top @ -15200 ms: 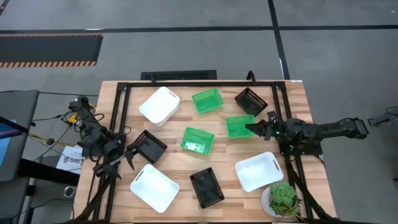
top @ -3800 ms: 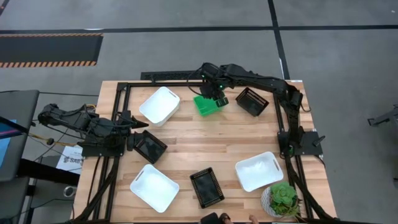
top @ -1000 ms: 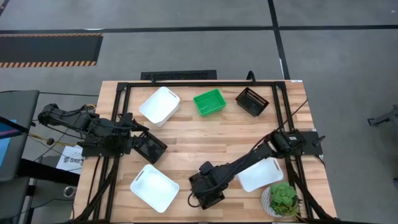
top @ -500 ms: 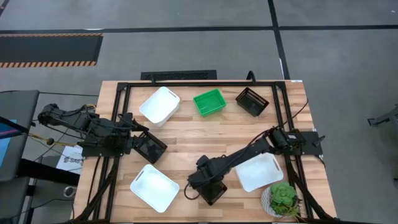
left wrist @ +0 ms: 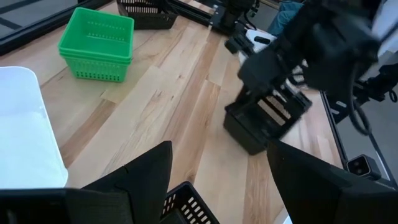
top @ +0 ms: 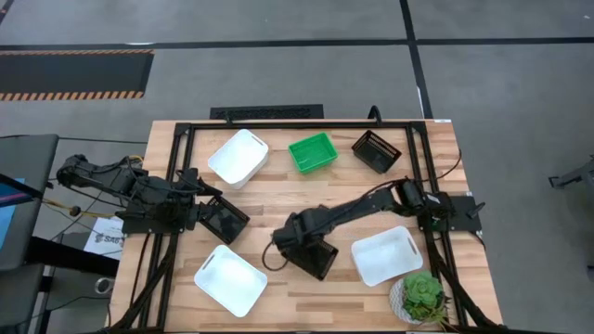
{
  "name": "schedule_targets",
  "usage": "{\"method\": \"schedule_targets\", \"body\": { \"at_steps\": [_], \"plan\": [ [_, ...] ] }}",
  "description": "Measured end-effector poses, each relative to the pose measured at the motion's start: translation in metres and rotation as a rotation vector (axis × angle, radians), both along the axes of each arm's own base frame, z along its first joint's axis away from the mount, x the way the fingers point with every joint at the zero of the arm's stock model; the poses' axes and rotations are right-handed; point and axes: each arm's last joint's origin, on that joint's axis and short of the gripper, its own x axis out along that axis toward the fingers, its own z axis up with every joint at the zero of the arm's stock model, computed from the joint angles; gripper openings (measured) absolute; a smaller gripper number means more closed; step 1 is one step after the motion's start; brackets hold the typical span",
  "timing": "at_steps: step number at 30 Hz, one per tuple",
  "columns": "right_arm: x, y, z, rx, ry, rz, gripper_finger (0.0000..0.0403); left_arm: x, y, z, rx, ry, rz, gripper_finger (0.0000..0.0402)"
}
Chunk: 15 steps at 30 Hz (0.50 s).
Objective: Stack baskets by color
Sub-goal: Put the bottom black bin on top of the top black bin
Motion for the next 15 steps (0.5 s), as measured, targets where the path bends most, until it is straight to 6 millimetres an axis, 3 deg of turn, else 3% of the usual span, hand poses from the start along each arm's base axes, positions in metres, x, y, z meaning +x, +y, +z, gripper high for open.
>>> {"method": "schedule_targets", "body": {
  "at_steps": [9,15],
  "plan": [
    [-0.009,-0.037,0.026,-0.049,0.005,0.045,0.0002,-0.001,0.000,-0.002,0.006,0.020,0.000,0.0254],
    [-0.039,-0.060,0.013,0.008,-0.062,-0.018,0.0001,-0.001,0.000,-0.002,0.009,0.020,-0.001,0.0254]
  ]
}}
